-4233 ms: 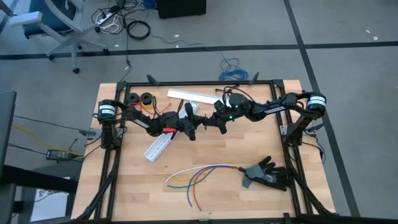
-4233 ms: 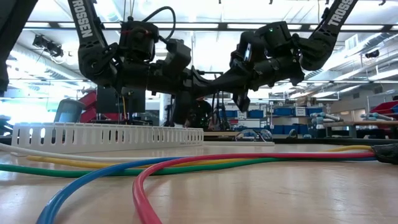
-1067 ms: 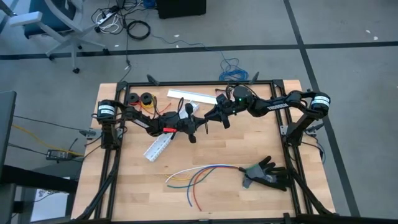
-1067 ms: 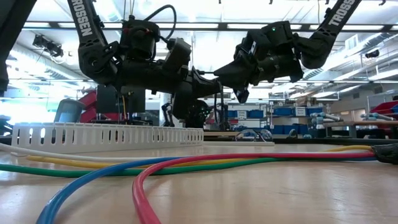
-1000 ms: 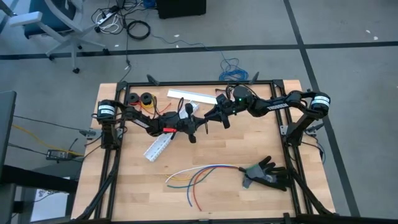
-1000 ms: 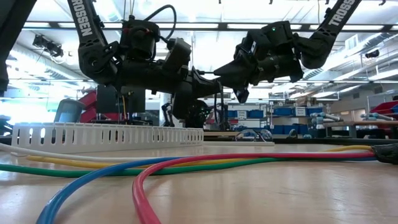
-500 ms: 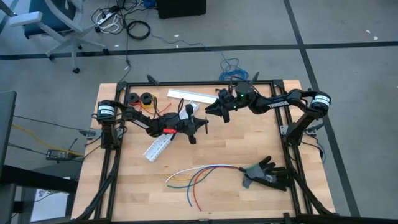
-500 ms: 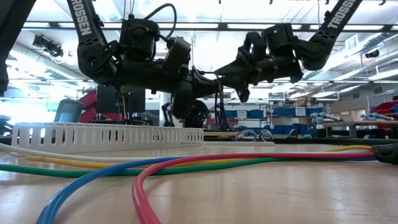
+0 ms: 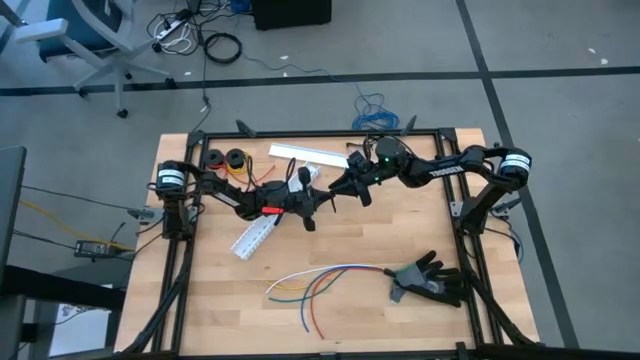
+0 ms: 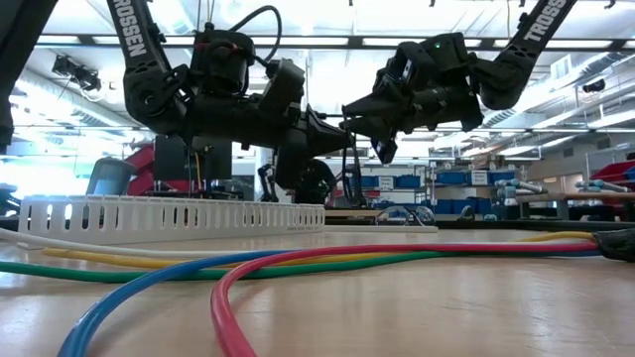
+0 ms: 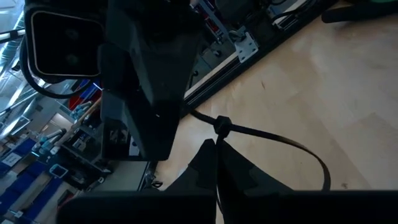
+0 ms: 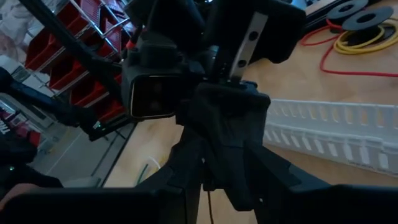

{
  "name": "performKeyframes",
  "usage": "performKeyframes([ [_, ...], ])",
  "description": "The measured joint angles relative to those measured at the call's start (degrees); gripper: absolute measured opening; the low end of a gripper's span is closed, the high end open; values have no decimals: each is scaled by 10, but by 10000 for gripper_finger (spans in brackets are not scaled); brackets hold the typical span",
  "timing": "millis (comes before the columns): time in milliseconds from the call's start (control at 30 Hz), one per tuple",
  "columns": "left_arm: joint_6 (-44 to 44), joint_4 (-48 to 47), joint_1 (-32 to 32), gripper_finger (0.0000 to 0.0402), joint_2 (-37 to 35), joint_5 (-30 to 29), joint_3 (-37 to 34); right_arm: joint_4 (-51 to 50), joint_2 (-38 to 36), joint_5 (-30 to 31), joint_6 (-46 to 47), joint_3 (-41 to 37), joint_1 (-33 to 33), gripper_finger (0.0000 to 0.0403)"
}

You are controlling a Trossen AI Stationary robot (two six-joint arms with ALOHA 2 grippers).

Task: Ziptie cables
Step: Wrap the black zip tie on the cables

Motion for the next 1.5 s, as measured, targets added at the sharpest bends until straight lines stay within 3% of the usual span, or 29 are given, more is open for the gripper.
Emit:
performKeyframes([
  [500, 0, 15, 0, 3, 0, -19, 0, 6, 0, -50, 19, 0, 7, 107],
  [933, -5, 31, 1, 3, 0, -14, 0, 5, 0, -22, -15, 0, -3, 103],
  [1133, -19, 30, 0, 3, 0, -10, 0, 6, 0, -9, -37, 0, 4, 70],
  [1333, -22, 28, 0, 3, 0, -11, 0, 7, 0, 14, -75, 0, 10, 8],
  [1500, -34, 27, 0, 3, 0, -12, 0, 18, 0, 26, -78, 0, 10, 1],
])
